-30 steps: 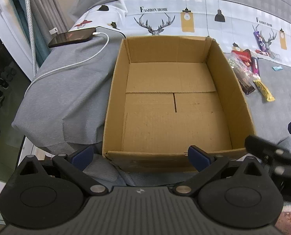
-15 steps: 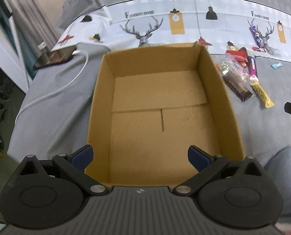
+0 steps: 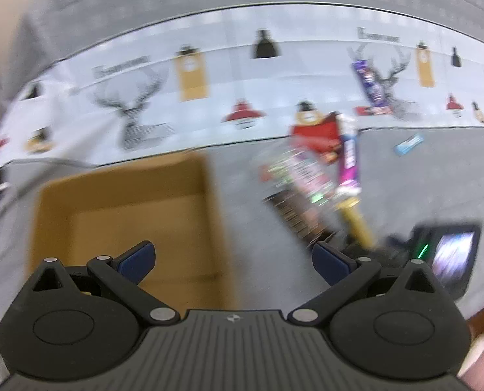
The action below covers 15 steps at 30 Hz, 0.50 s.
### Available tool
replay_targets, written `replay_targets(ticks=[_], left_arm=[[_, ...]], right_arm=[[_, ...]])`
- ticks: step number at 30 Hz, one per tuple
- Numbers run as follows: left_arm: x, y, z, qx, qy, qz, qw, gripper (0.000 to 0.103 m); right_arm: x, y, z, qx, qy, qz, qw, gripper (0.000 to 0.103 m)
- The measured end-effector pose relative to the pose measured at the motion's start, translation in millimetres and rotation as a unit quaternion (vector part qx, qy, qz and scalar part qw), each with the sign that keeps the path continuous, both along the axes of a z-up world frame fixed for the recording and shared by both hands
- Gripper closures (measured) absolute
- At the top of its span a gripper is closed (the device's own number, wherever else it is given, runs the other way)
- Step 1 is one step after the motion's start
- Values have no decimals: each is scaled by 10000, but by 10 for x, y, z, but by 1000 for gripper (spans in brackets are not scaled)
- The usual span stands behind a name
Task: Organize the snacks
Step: 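Grasp the clear candy bag with the left tool while the right tool grasps the yellow wafer bar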
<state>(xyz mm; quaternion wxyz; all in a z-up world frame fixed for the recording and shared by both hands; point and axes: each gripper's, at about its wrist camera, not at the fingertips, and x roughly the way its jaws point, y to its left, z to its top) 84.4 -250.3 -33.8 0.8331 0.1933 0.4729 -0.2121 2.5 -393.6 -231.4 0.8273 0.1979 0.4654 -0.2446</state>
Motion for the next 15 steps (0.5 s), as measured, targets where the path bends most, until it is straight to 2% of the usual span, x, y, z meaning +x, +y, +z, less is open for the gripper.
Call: replay_targets(ticks=[4,6,9,12,15], left_arm=[[304,-645,-427,-138,457,-165,9987,0],[491,-904,-719,-134,829,-114,9964,0],[780,-1141,-1165,-79,1163,290,9928,0],[1027,-1217,-1532,-208,1428,657,9873,0],[1236,-1248,-1800,-342,1741,1022,9788,0]], right_arm=[[-23,-89,-77,-197,-182,-38,9996,62],[-132,-181,-44,-225,-276,-203,9992,66],[-350,-377,-18,-370,-233,-792,9959,66],[-577,-556,-41,-43,-413,-1316,9904,65],[-658,-607,-98,180,-530,-1464,9876,63]])
